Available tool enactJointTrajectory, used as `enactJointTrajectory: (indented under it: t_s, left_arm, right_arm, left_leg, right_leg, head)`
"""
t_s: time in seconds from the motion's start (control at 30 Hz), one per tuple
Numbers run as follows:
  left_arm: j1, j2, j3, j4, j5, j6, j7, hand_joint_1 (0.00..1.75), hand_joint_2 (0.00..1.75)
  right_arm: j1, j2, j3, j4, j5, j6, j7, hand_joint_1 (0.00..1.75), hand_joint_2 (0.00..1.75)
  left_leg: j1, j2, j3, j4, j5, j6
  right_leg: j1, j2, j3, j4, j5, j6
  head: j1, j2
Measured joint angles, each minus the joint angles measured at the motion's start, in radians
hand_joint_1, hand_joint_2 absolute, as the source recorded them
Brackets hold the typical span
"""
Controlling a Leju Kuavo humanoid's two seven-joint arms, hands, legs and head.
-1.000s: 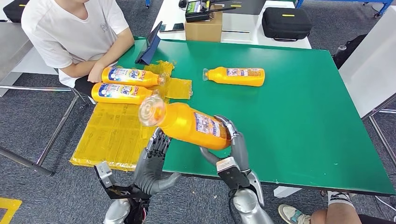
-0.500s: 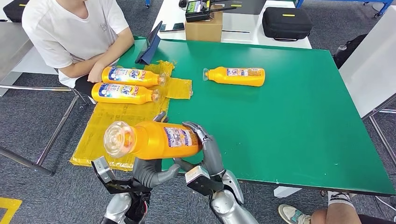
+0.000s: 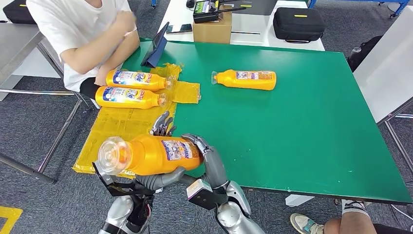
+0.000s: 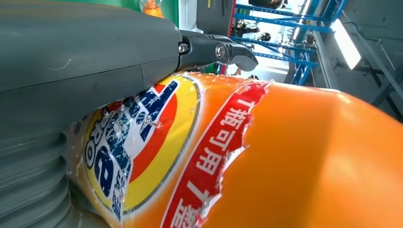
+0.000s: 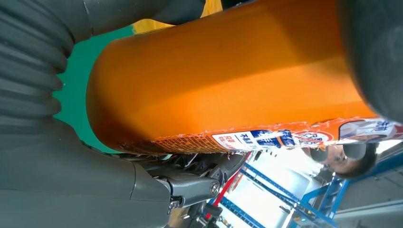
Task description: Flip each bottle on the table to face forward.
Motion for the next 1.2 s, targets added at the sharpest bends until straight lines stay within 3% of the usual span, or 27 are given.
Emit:
enactJointTrajectory:
  t_s: [0.07,0.13,0.2,0.27,0.5,0.67,0.8,0.9,1.07,1.2]
  left_arm:
    - [0.0,0.0,0.002,0.0,-0.001,0.004,0.0,1.68,1.75]
    - [0.0,0.0,0.005,0.0,-0.003,0.013,0.0,1.75,1.75]
    - [0.0,0.0,0.008,-0.001,-0.001,0.02,0.0,1.75,1.75]
    - [-0.003,0.0,0.013,-0.003,0.015,0.017,0.003,1.75,1.75]
    - [-0.013,0.001,0.035,-0.012,0.242,-0.117,0.091,1.75,1.75]
    - [-0.021,0.002,0.044,-0.023,0.247,-0.113,0.089,1.75,1.75]
    - [-0.024,0.015,0.058,-0.045,0.106,-0.008,0.049,1.75,1.75]
    - [-0.04,0.041,0.068,-0.051,-0.106,0.146,0.044,1.75,1.75]
    - [-0.091,0.095,0.084,-0.017,-0.42,0.348,0.079,1.75,1.75]
    - [-0.145,0.162,0.088,0.084,-0.754,0.486,0.143,1.75,1.75]
  right_arm:
    - [-0.002,0.0,0.003,0.003,0.001,0.003,0.003,1.72,1.75]
    - [-0.006,0.0,0.006,0.007,0.007,0.007,0.009,0.85,1.75]
    - [-0.009,0.0,0.01,0.011,0.013,0.015,0.014,0.0,0.87]
    - [-0.006,-0.001,0.016,0.016,0.014,0.023,0.019,0.0,0.0]
    - [0.036,-0.013,0.012,-0.011,-0.049,-0.031,-0.059,0.0,0.0]
    - [0.064,-0.033,-0.016,-0.06,-0.08,-0.061,-0.084,0.0,0.0]
    - [0.101,-0.063,-0.074,-0.153,-0.141,-0.105,-0.097,0.0,0.0]
    - [0.126,-0.096,-0.129,-0.236,-0.158,-0.171,-0.1,0.0,0.0]
    - [0.159,-0.135,-0.205,-0.353,-0.168,-0.283,-0.102,0.0,0.0]
    - [0.172,-0.162,-0.269,-0.452,-0.202,-0.395,-0.102,0.0,0.0]
  left_leg:
    - [0.0,0.0,0.0,0.0,0.0,0.0]
    - [0.0,0.0,0.0,0.0,0.0,0.0]
    - [0.0,0.0,0.0,0.0,0.0,0.0]
    - [0.0,0.0,0.0,0.0,0.0,0.0]
    - [0.0,0.0,0.0,0.0,0.0,0.0]
    - [0.0,0.0,0.0,0.0,0.0,0.0]
    - [0.0,0.0,0.0,0.0,0.0,0.0]
    - [0.0,0.0,0.0,0.0,0.0,0.0]
    - [0.0,0.0,0.0,0.0,0.0,0.0]
    - [0.0,0.001,0.0,0.0,0.0,0.0]
  right_leg:
    - [0.0,0.0,0.0,0.0,0.0,0.0]
    - [0.0,0.0,0.0,0.0,0.0,0.0]
    - [0.0,0.0,0.0,0.0,0.0,0.0]
    - [0.0,0.0,0.0,0.0,0.0,0.0]
    - [0.0,0.0,0.0,0.0,0.0,0.0]
    - [0.0,0.0,0.0,0.0,0.0,0.0]
    - [0.0,0.0,0.0,0.0,0.0,0.0]
    - [0.0,0.0,0.0,0.0,0.0,0.0]
    - [0.0,0.0,-0.001,0.0,0.0,0.0]
    - [0.0,0.0,-0.001,0.0,0.0,0.0]
  head:
    - [0.0,0.0]
    - [0.0,0.0]
    - [0.0,0.0]
    - [0.0,0.0]
    - [0.0,0.0]
    - [0.0,0.0]
    - [0.0,0.0]
    - [0.0,0.0]
    - [0.0,0.0]
    - [0.0,0.0]
